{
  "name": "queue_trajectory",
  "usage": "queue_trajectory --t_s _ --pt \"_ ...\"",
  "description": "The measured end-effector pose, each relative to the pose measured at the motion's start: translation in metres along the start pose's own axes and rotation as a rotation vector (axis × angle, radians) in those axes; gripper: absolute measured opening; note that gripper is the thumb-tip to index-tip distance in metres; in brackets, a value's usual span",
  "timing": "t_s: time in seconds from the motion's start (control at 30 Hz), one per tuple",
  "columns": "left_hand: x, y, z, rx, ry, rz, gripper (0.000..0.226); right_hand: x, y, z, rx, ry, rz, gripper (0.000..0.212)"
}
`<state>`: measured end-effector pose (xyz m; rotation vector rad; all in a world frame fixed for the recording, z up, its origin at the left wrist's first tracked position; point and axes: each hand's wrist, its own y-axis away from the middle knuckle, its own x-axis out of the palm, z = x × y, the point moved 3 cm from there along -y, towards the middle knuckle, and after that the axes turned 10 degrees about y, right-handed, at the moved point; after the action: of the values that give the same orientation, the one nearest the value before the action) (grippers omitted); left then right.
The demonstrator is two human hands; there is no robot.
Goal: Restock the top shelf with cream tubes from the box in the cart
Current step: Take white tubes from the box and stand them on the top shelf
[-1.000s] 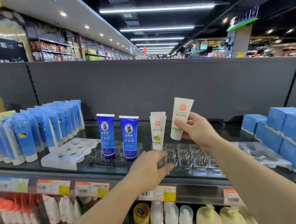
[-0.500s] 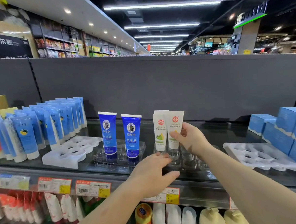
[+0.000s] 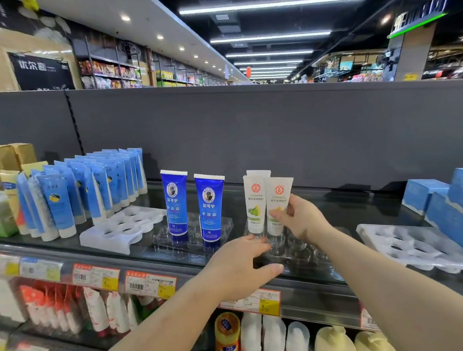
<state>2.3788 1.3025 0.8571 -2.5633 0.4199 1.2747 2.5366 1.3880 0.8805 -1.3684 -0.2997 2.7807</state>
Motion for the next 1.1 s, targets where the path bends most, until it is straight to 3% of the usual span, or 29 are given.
queue_trajectory --t_s 0.33,0.43,0.57,0.7,0.83,0.93,1.1 --pt "-0.006 0.002 -0.01 -0.151 0.133 0.006 0.056 -0.001 -0.001 -0.004 -0.011 0.068 0.051 0.036" --pt "-0.01 0.009 -0.022 -0.175 0.137 -0.02 0.056 -0.012 0.004 -0.004 0.002 0.067 0.038 0.047" --pt "-0.018 0.035 -0.035 -0.13 0.137 -0.115 0.056 -0.039 0.041 0.001 0.023 0.108 -0.121 0.067" --pt "-0.035 0.086 -0.022 -0.156 0.066 -0.23 0.058 -0.038 0.104 0.037 -0.123 0.26 -0.107 0.049" --pt "-0.059 0.16 0.024 -0.356 -0.061 -0.315 0.054 0.011 0.167 0.107 -0.321 0.326 -0.001 0.043" --pt "-0.083 0.234 0.08 -0.507 -0.194 -0.341 0.059 0.082 0.199 0.167 -0.507 0.426 0.044 0.056" --pt "-0.145 0.401 0.165 -0.747 -0.328 -0.44 0.074 0.225 0.257 0.295 -0.626 0.459 0.208 0.073"
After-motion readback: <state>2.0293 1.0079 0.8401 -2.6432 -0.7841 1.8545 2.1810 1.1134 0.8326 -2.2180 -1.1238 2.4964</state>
